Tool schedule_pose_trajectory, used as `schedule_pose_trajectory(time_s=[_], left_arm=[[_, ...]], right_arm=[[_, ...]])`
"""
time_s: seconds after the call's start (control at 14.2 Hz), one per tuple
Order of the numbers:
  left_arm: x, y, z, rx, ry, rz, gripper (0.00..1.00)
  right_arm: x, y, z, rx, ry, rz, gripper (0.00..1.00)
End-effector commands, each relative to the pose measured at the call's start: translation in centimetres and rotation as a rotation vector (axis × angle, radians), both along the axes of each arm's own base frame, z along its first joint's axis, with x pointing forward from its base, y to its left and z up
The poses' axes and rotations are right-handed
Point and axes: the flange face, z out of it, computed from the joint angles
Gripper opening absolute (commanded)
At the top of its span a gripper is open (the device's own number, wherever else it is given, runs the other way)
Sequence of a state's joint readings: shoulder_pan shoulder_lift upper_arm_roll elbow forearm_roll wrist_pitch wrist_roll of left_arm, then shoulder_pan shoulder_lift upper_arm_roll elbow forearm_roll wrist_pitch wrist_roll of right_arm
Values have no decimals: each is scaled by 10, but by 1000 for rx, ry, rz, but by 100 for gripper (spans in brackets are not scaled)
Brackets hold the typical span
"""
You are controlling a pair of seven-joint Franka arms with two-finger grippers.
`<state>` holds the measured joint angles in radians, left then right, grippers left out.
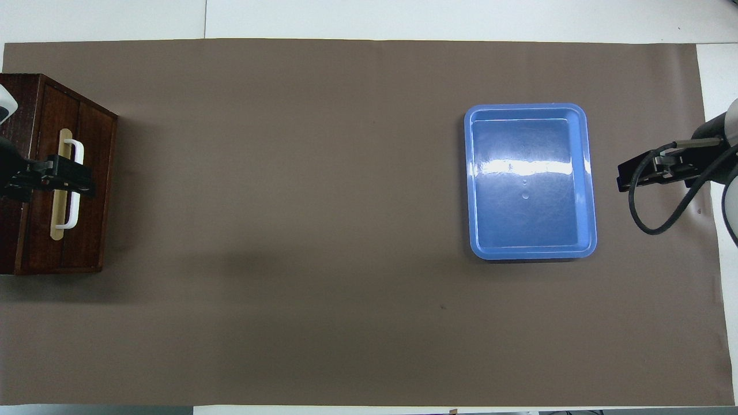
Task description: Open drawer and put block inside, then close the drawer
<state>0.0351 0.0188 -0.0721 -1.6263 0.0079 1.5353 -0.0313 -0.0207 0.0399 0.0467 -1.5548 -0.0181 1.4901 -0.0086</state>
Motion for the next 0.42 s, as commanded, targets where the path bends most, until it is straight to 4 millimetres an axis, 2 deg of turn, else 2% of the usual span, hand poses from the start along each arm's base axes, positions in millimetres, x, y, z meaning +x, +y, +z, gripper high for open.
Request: schedule_pose_trajectory(time_s=[0.0, 0.35], left_arm=[[0, 0, 9, -7, -19, -14, 100], [1, -1, 9, -10, -23, -15, 100]], right_arm=[[-8, -5, 1, -10, 3, 16, 100], [-8, -5, 1, -10, 3, 16, 100]])
